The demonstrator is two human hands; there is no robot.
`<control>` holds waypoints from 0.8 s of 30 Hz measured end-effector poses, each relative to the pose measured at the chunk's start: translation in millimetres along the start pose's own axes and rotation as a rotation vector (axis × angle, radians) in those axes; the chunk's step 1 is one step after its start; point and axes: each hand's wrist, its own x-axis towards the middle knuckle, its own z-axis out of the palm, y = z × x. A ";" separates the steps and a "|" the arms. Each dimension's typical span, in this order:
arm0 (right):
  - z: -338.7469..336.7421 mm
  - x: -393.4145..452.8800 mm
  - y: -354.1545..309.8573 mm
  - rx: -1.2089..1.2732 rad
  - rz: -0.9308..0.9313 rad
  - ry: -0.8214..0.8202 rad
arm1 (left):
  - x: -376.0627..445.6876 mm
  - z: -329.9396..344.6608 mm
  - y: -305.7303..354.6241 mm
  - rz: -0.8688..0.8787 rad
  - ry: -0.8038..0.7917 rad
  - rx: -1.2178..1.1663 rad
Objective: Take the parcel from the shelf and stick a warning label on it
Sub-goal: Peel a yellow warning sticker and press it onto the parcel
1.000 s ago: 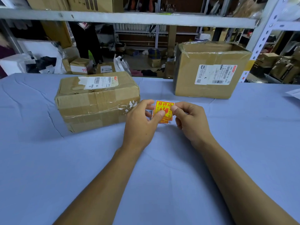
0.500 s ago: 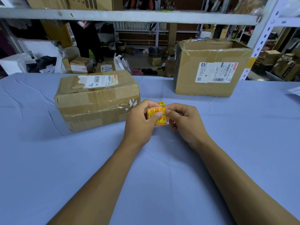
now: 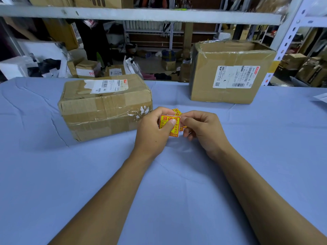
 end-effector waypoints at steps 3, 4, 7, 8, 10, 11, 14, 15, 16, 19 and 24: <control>0.2 -0.9 -1.5 -0.006 0.013 -0.002 | -0.2 0.1 0.5 0.007 0.009 0.027; 0.1 -1.2 -2.1 -0.003 0.022 -0.004 | -0.4 0.0 1.1 0.019 0.014 0.040; 0.4 -2.6 -3.3 -0.007 0.037 -0.023 | 0.1 -0.3 2.0 0.071 0.038 0.108; 0.6 -3.0 -3.6 -0.010 0.037 -0.029 | 0.0 -0.5 2.5 0.089 0.046 0.126; 0.8 -3.4 -3.8 -0.015 0.034 -0.033 | 0.5 -0.9 1.8 0.121 0.067 0.157; 0.9 -3.4 -3.9 -0.016 0.034 -0.032 | 0.7 -1.1 1.1 0.132 0.083 0.181; 2.2 -3.3 -4.3 -0.009 0.036 -0.024 | 0.3 -2.2 0.7 0.167 0.135 0.285; 2.9 -3.3 -4.2 -0.007 0.035 -0.022 | 0.2 -2.1 0.6 0.177 0.133 0.293; 3.4 -3.5 -4.1 -0.007 0.032 -0.019 | -0.4 -2.1 1.0 0.174 0.118 0.268; 3.6 -4.3 -5.0 -0.015 0.027 -0.015 | -3.4 -1.5 4.4 0.109 0.058 0.129; 2.6 -5.6 -6.4 -0.007 0.046 -0.012 | -3.9 -0.9 5.9 0.076 0.035 0.046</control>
